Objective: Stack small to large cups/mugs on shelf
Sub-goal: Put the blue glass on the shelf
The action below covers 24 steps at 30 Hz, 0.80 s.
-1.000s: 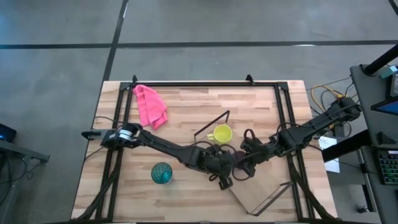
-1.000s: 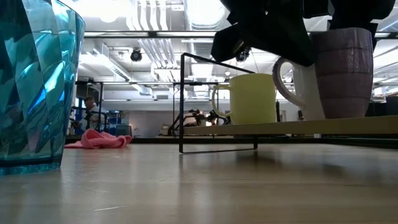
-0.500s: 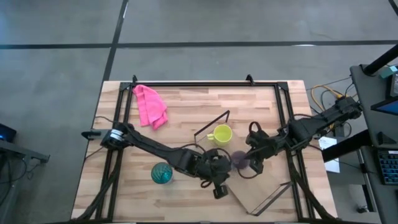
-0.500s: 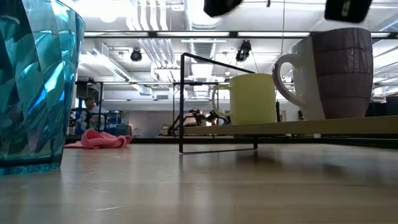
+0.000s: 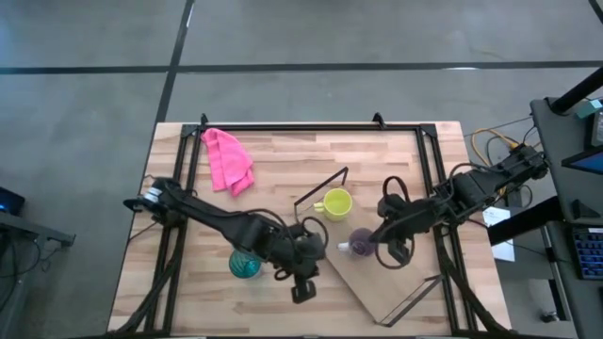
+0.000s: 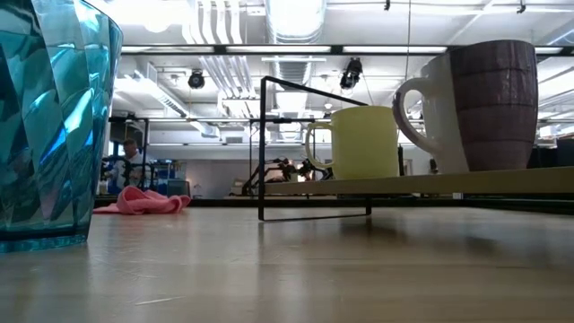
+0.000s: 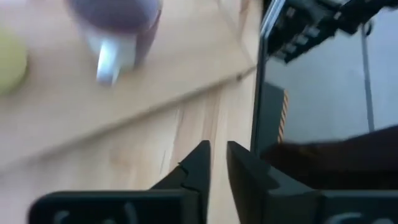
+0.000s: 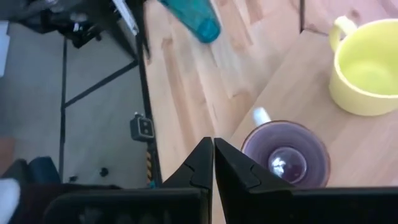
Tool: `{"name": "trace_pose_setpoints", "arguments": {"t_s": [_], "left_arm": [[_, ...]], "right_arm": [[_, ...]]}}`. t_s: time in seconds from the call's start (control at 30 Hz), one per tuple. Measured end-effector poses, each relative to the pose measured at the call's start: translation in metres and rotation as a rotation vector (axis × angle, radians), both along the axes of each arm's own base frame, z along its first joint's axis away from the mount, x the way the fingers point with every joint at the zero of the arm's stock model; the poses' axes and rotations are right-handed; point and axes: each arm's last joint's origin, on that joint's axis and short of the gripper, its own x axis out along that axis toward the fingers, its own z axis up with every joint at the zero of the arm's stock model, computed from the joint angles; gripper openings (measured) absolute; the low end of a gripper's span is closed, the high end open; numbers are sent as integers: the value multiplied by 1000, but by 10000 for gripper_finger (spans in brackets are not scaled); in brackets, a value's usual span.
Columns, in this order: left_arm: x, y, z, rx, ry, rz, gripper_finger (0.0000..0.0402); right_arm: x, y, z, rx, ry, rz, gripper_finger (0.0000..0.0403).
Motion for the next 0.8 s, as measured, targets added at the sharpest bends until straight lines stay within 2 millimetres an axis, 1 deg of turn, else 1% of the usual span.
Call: {"name": "trace_pose_setpoints", "arguments": {"t_s": [0.13, 0.23, 0.57, 0.8], "left_arm": [[-13, 3, 1, -55, 119, 28, 80], [-19, 5, 0, -93, 186, 76, 94], [-36, 9, -8, -188, 448, 275, 95], [-41, 5, -8, -238, 496, 340, 95]], "right_arm": [[-1, 1, -1, 16, 18, 34, 16], [-3, 0, -2, 5, 42, 34, 28], [-13, -5, -12, -68, 180, 30, 55], [-18, -8, -16, -106, 249, 31, 67]]}}
